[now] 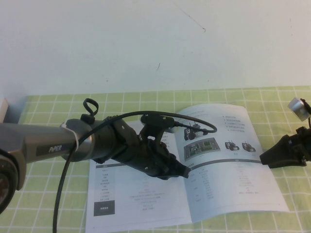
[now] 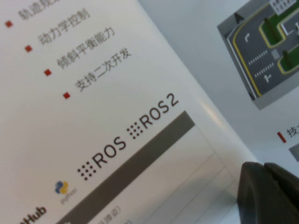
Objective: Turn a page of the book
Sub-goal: Open the closed book
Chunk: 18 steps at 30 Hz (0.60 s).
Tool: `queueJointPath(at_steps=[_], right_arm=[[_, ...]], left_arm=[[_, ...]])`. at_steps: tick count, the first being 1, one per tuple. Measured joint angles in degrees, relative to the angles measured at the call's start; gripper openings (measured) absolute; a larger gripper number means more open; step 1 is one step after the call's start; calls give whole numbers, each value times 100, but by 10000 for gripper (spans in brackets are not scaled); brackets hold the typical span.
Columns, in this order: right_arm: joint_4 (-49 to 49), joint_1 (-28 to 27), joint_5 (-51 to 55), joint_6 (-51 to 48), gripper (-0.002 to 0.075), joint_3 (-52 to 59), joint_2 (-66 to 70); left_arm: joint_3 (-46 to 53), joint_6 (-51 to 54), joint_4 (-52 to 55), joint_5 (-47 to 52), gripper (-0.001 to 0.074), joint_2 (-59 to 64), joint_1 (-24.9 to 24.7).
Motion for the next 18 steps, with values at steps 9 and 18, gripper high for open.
queueJointPath(at_steps=[9,18], right_arm=[[397,0,125,0,398,0,13],[530,-14,135,-39,298,0,13]], left_arm=[[0,0,0,0,-4,0,0],[0,0,0,-11,-4,0,0]])
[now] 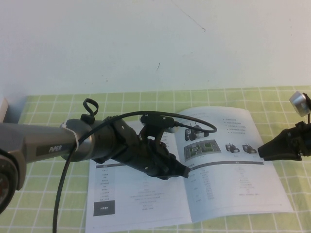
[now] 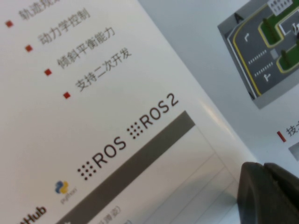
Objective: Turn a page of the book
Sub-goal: Open the closed book
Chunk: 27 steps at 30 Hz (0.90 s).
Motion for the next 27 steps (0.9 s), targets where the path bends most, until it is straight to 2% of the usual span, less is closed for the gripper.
queueJointPath(at_steps=[5,8,15,19,25,27], right_arm=[[33,-162,0,-88,80,105,-290],[245,-300,0,-333,22,537,-717],[694,-624,-18,-884,-1,1831,-1382],[694,-630,-234,-976,-2,1950,-1397],[1590,-630,-156,-1699,1,1958,-1227],[1782,-630,-110,-1762,22,1958,-1096]], left_arm=[[0,0,0,0,-4,0,0],[0,13,0,0,-4,0,0],[0,121,0,-8,-4,0,0],[0,146,0,2,-4,0,0],[0,155,-10,2,-4,0,0],[0,155,-19,2,-4,0,0]])
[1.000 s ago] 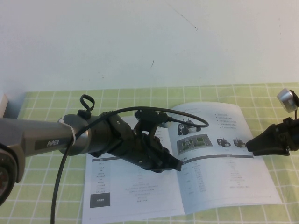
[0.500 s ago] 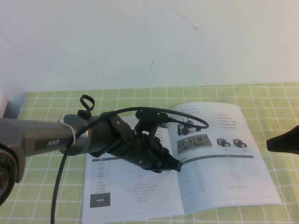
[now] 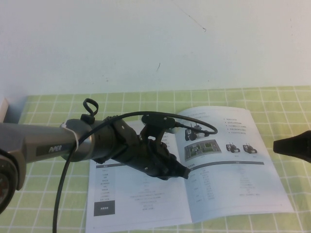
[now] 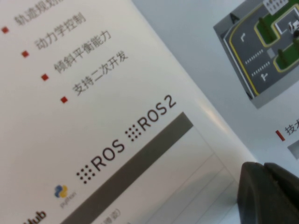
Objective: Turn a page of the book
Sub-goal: Open the closed book
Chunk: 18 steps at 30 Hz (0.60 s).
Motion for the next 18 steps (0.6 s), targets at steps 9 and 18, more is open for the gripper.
queueJointPath(at_steps=[9,18], right_arm=[[-162,11,-108,-173,424,0,455],[-236,11,-366,-254,483,0,522]], left_arm=[[0,0,-30,132,-4,0,-141],[0,0,-30,132,-4,0,-64]])
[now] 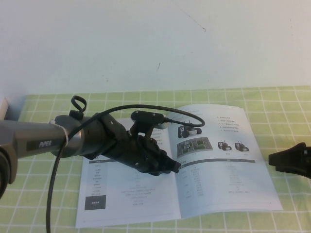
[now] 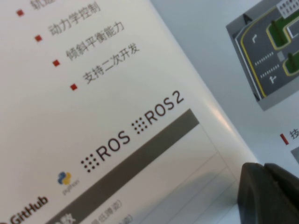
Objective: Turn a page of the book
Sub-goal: Open the closed book
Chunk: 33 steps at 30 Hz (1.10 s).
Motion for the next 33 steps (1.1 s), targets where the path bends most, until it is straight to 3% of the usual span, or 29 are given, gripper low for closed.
queueJointPath(at_steps=[13,21,27,33], right_arm=[[-474,502,-181,5,474,-121,0],[-1716,573,307,613,314,-1126,35],[-1619,573,456,937,192,-1569,35],[-2388,573,457,1813,143,-1897,35]], left_arm=[[0,0,11,-11,-4,0,0],[0,97,49,-11,-4,0,0],[0,99,95,-11,-4,0,0],[0,109,132,-11,-4,0,0]])
